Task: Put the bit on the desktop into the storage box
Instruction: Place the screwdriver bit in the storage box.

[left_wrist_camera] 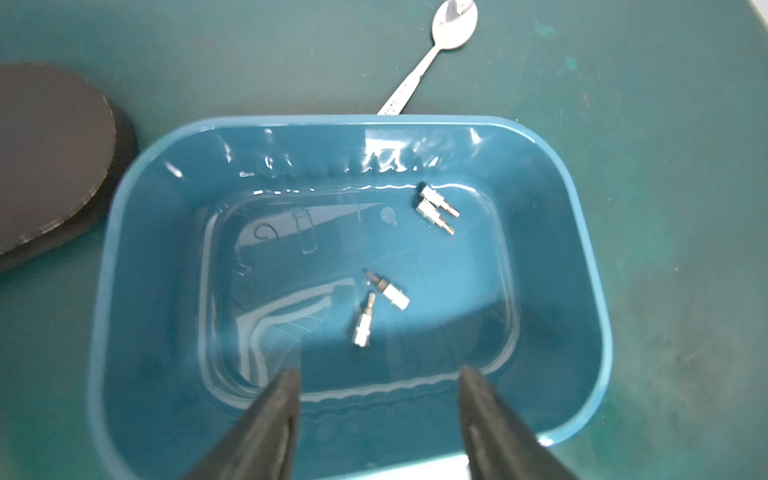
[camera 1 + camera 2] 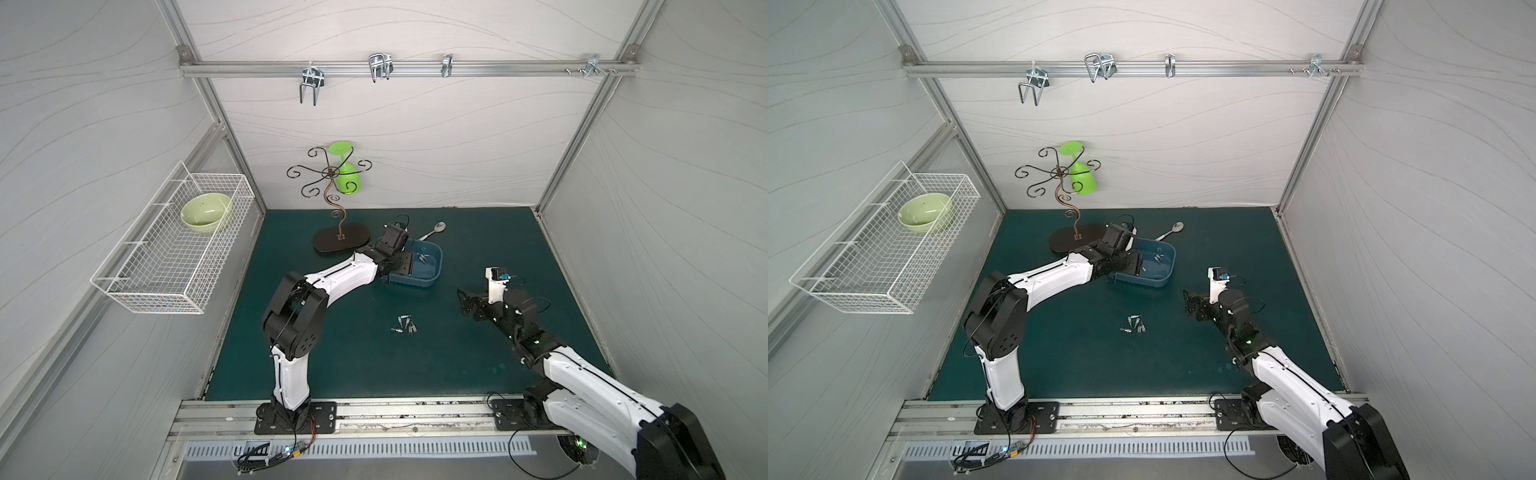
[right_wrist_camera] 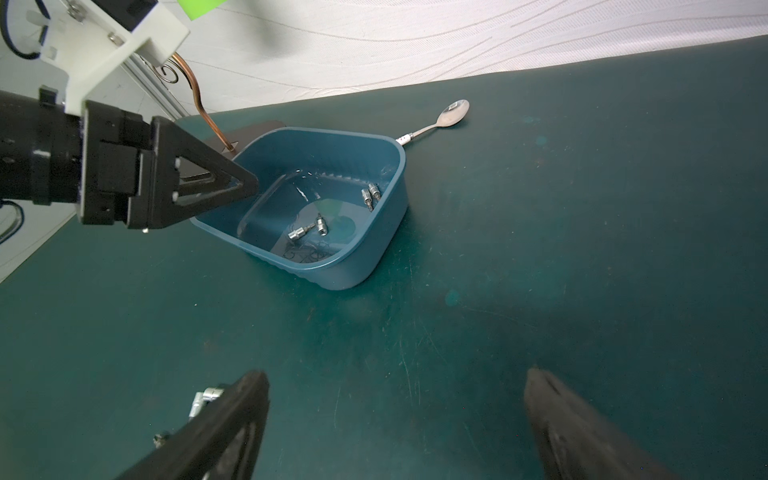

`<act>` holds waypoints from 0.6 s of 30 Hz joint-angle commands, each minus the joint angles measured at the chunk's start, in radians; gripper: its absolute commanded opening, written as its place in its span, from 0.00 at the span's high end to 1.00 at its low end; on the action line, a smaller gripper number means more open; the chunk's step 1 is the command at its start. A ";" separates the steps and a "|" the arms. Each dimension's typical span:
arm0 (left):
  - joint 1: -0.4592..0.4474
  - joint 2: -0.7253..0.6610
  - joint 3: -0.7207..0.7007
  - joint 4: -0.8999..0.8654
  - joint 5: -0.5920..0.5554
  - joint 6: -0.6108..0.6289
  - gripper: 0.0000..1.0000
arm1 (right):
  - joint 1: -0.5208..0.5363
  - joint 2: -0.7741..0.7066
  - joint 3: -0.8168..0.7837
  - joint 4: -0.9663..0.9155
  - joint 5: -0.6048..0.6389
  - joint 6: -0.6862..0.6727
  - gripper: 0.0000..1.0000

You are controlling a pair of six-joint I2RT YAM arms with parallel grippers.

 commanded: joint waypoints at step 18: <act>-0.110 -0.430 -0.370 -0.188 -0.045 -0.170 0.24 | -0.005 0.003 0.045 -0.055 0.082 0.065 0.01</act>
